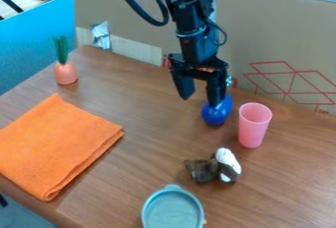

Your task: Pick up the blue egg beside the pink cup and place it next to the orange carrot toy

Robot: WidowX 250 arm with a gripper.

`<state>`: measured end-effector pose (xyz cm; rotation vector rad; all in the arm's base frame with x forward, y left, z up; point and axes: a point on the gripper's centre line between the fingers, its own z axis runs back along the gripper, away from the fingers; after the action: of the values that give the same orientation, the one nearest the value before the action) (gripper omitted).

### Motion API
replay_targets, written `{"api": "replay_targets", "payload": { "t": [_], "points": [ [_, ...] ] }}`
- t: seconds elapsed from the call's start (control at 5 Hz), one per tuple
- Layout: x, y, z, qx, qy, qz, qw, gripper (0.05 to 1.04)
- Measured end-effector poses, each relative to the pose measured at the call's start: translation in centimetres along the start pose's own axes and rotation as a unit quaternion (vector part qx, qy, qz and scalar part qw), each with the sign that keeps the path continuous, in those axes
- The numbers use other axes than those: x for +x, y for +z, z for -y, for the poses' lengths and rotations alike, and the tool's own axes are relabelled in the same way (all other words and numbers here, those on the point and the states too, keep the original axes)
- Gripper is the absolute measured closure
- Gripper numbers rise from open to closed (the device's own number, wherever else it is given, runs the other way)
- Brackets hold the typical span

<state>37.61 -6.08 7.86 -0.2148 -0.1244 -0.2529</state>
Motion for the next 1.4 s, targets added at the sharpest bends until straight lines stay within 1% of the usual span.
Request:
{"api": "replay_targets", "payload": {
  "t": [0.2, 0.4, 0.6, 0.8, 1.0, 1.2, 1.4],
  "points": [
    [0.2, -0.3, 0.3, -0.007, 0.003, -0.002, 1.0, 0.077],
    [0.3, -0.8, 0.3, -0.002, 0.015, -0.012, 0.9998, 0.076],
    [0.4, -1.8, 0.2, 0.024, 0.032, -0.04, 0.9984, 0.076],
    [0.6, -3.1, 0.3, 0.041, 0.036, -0.055, 0.997, 0.077],
    [0.6, -3.6, 0.2, 0.051, 0.043, -0.056, 0.9962, 0.116],
    [0.8, -3.7, 0.2, 0.058, 0.05, -0.051, 0.9957, 0.222],
    [0.9, -3.8, 0.2, 0.061, 0.054, -0.044, 0.9957, 0.255]
  ]
}}
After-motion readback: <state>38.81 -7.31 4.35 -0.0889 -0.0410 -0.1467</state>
